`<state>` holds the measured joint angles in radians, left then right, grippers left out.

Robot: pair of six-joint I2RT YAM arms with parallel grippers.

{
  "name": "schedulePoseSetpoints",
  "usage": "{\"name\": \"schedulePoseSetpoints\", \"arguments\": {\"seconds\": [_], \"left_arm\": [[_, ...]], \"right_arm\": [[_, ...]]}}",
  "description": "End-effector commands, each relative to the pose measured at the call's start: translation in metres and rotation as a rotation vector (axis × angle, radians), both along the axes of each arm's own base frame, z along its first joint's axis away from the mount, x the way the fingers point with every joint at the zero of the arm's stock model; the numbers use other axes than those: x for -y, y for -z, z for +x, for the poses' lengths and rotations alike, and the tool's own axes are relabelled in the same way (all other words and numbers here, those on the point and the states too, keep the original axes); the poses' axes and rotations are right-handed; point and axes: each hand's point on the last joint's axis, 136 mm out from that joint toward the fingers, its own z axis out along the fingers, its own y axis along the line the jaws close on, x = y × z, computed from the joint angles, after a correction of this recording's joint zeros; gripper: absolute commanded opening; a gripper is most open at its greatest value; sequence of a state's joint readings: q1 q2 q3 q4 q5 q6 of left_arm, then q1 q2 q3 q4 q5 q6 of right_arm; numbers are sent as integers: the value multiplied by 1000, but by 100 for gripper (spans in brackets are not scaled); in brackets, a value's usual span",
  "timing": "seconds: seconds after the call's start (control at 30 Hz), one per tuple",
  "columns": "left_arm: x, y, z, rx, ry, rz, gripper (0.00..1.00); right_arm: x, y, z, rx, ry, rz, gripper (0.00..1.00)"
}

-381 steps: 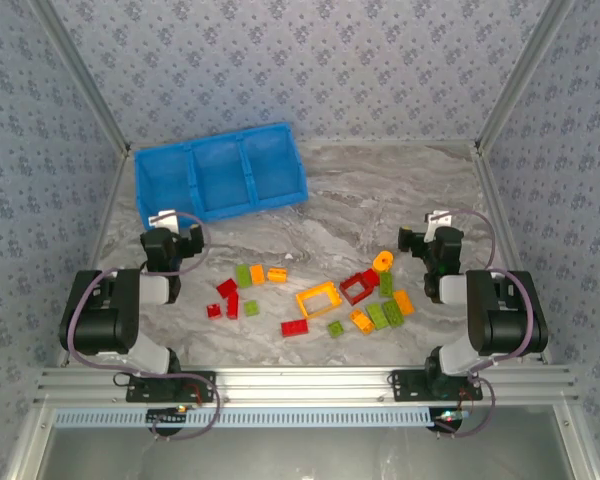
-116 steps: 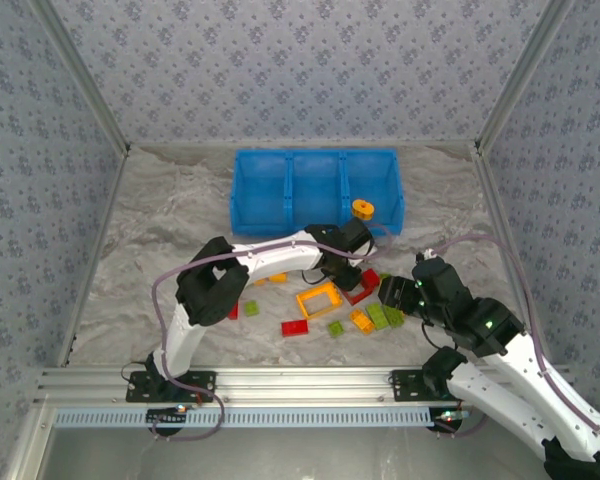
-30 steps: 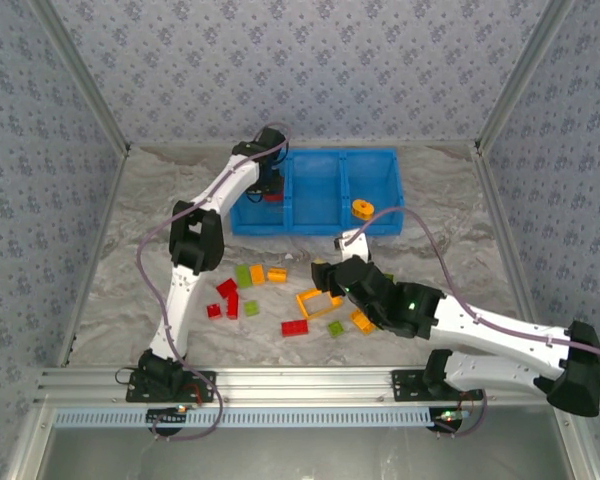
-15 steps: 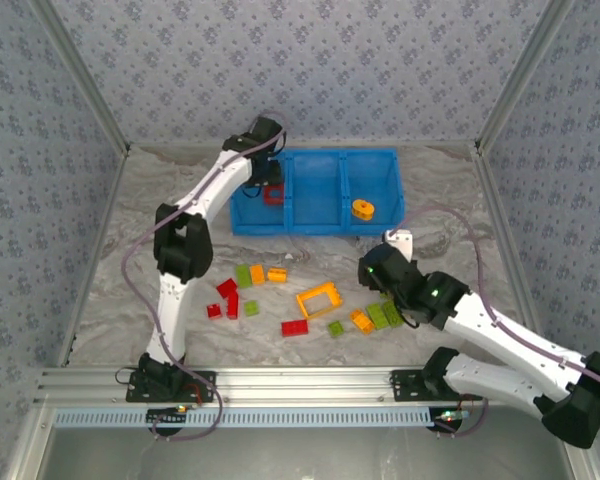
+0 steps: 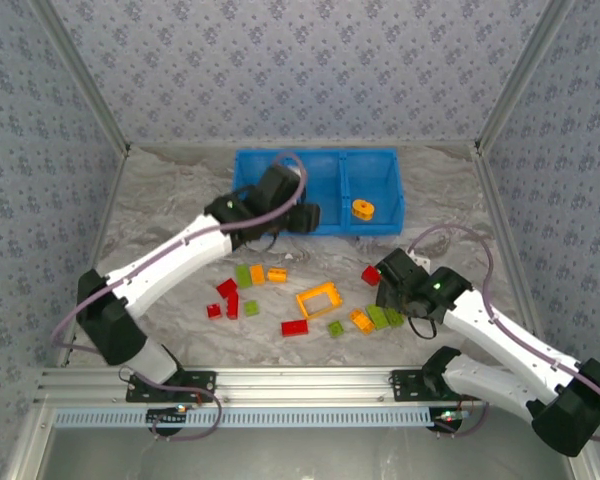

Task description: Sort the legos into containers by color

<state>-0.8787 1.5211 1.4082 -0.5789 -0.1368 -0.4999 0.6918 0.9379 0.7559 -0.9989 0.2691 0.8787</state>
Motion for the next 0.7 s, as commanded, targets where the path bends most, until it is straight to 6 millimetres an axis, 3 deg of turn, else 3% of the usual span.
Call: {"name": "schedulePoseSetpoints", "arguments": {"seconds": [0.0,0.23,0.4,0.67], "left_arm": [[15,10,-34,18,58,-47,60],[33,27,-112,42,110,-129,60],[39,32,-147,68,118,-235,63],[38,39,-156,71,108,-228,63]], "right_arm": [[-5,1,9,-11,-19,13,73],[-16,24,49,-97,-141,-30,65],[-16,36,66,-138,-179,-62,65],[-12,63,74,-220,-193,-99,64]]}}
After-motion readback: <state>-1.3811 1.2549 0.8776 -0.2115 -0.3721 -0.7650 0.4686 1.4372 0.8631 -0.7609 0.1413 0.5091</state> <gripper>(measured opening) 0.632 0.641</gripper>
